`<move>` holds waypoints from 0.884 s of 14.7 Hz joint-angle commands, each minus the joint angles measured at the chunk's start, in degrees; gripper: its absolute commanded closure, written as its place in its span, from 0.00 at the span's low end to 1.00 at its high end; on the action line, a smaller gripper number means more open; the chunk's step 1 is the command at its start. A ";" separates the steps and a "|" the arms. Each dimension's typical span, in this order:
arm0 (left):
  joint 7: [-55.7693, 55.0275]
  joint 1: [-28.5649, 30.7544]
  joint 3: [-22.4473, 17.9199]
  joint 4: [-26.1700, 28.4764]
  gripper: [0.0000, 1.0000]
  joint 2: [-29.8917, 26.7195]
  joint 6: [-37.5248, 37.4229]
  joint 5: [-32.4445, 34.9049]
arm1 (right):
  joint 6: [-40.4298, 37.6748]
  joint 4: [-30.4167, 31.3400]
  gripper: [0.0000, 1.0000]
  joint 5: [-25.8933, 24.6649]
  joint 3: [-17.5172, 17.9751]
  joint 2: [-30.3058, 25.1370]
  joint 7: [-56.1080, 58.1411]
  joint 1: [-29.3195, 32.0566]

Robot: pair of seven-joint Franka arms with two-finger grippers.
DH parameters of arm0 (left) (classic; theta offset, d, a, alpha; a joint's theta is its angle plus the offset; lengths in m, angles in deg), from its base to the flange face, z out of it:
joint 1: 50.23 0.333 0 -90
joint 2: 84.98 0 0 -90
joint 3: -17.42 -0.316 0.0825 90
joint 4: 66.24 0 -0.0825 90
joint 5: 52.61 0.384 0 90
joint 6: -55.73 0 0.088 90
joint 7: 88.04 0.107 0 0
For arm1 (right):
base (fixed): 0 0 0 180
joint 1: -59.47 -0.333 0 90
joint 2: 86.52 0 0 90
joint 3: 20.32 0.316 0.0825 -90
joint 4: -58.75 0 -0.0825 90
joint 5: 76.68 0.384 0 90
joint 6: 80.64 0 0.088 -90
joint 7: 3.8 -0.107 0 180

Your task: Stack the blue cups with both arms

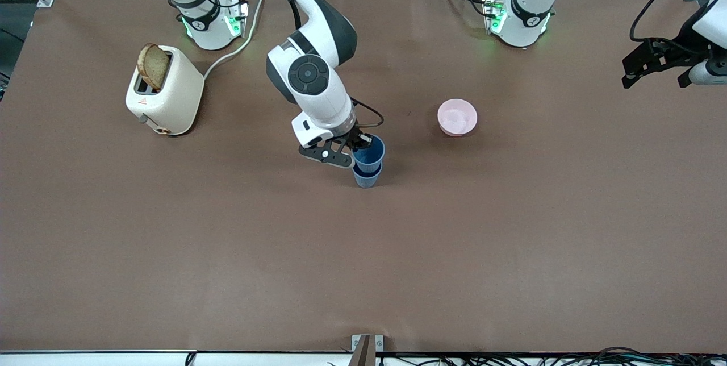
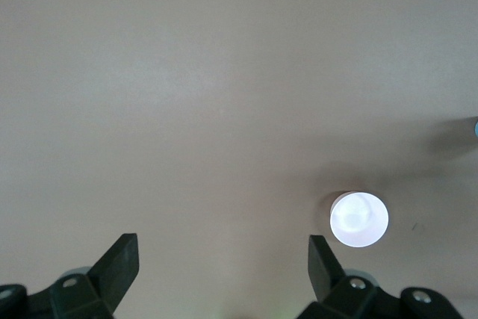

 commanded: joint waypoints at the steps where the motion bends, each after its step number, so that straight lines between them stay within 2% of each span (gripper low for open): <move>1: 1.18 0.56 0.74 -0.49 0.00 -0.45 -0.48 0.45 | -0.06 -0.93 0.31 0.46 -0.61 0.25 0.32 0.20; 2: 1.18 0.56 0.74 -0.40 0.00 -0.62 -1.00 0.36 | -0.06 -1.02 0.13 0.37 -0.87 0.07 0.41 0.29; 5: 1.18 0.64 0.30 -1.79 0.00 -0.36 -2.76 0.45 | -0.93 -0.33 0.02 -2.69 -2.45 -3.25 1.28 3.00; 9: 1.09 0.64 0.30 -2.15 0.00 -0.45 -4.08 0.53 | -5.77 2.39 0.01 -7.27 -3.68 -10.46 10.66 11.60; 13: 1.00 0.56 0.39 -2.33 0.00 -0.27 -3.99 0.89 | -5.77 10.38 0.00 -8.07 -3.77 -18.02 29.72 25.04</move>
